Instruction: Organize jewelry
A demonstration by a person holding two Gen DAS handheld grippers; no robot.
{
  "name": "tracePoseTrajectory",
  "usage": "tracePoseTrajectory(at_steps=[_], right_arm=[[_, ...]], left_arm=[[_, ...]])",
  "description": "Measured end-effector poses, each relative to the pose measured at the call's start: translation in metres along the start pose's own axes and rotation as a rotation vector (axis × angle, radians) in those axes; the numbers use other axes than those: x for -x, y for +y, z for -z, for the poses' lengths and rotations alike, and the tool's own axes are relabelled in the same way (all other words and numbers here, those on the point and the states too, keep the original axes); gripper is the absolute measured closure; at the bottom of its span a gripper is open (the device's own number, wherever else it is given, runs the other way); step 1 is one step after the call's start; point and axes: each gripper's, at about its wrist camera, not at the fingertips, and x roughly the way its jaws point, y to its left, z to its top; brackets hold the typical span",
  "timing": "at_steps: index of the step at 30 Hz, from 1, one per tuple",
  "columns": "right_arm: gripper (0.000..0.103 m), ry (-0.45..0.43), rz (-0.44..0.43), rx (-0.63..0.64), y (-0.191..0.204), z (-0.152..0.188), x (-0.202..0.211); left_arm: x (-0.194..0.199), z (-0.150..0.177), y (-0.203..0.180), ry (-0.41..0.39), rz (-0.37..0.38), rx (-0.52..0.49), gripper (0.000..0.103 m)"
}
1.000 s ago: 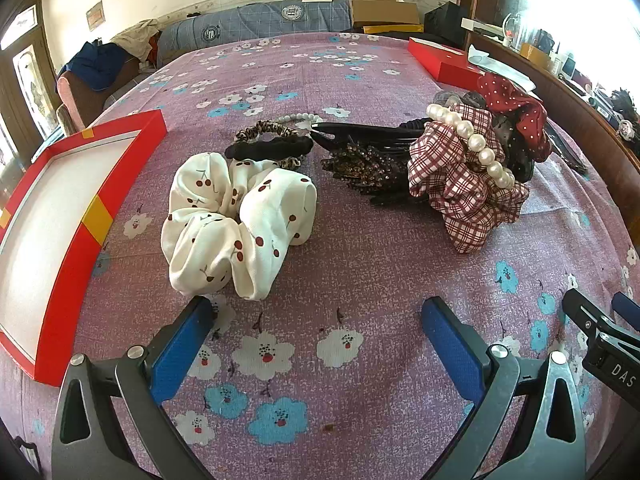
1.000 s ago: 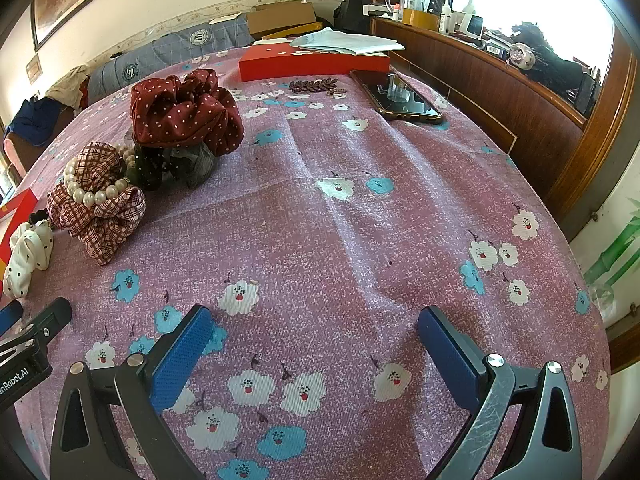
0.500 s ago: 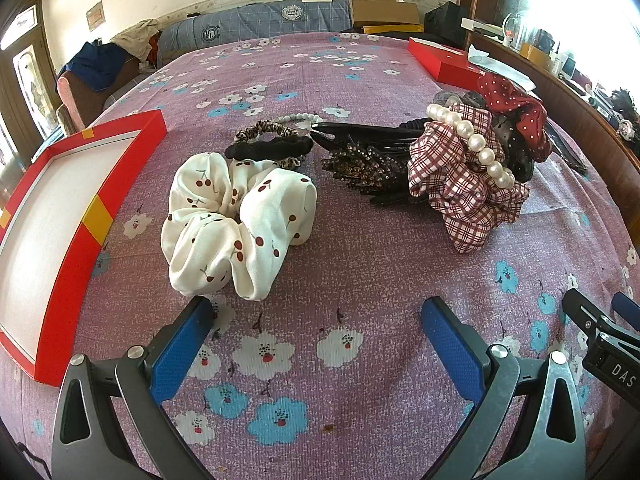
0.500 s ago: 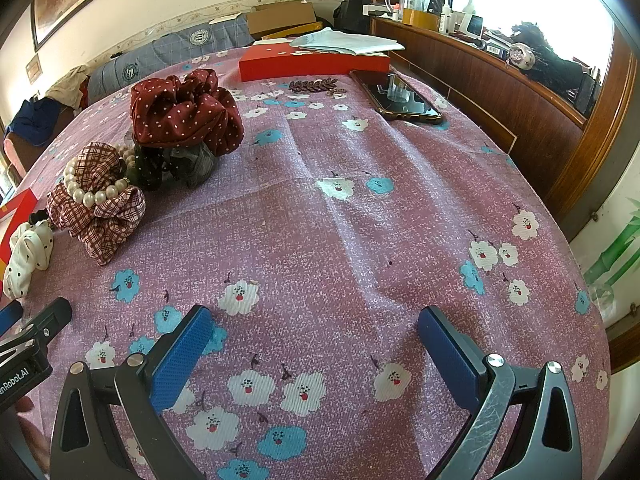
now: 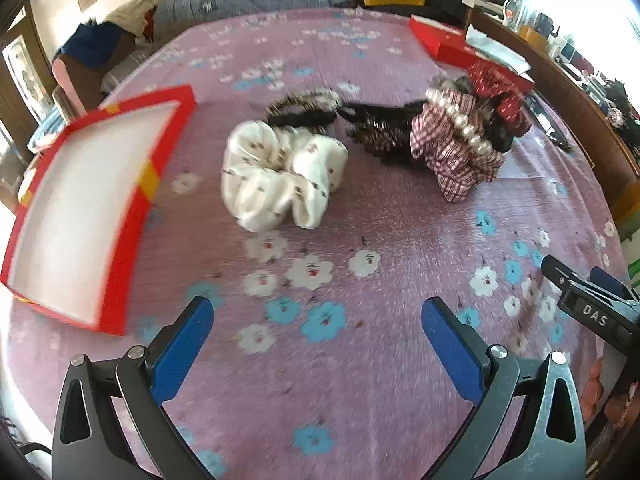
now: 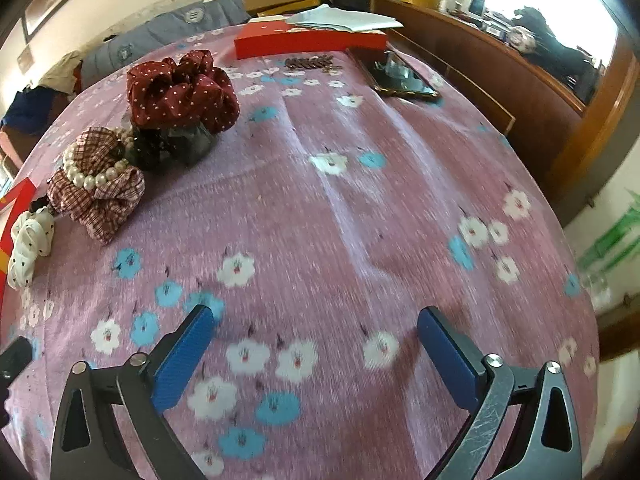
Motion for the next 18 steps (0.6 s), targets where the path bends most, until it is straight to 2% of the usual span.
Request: tracePoseTrajectory(at_steps=[8,14,18], right_arm=[[0.002,-0.065,-0.042,0.027,0.019,0.014,0.072],[0.002,-0.125,-0.123,0.024,0.036,0.017,0.139],[0.002,-0.144,-0.153,-0.019,0.039,0.03,0.169]], left_arm=[[0.062,0.0,0.015,-0.076,-0.004,-0.015,0.0],[0.112,0.001,0.028,-0.115,0.045,0.008,0.0],[0.147,0.004,0.035,-0.218,-0.01,0.023,0.0]])
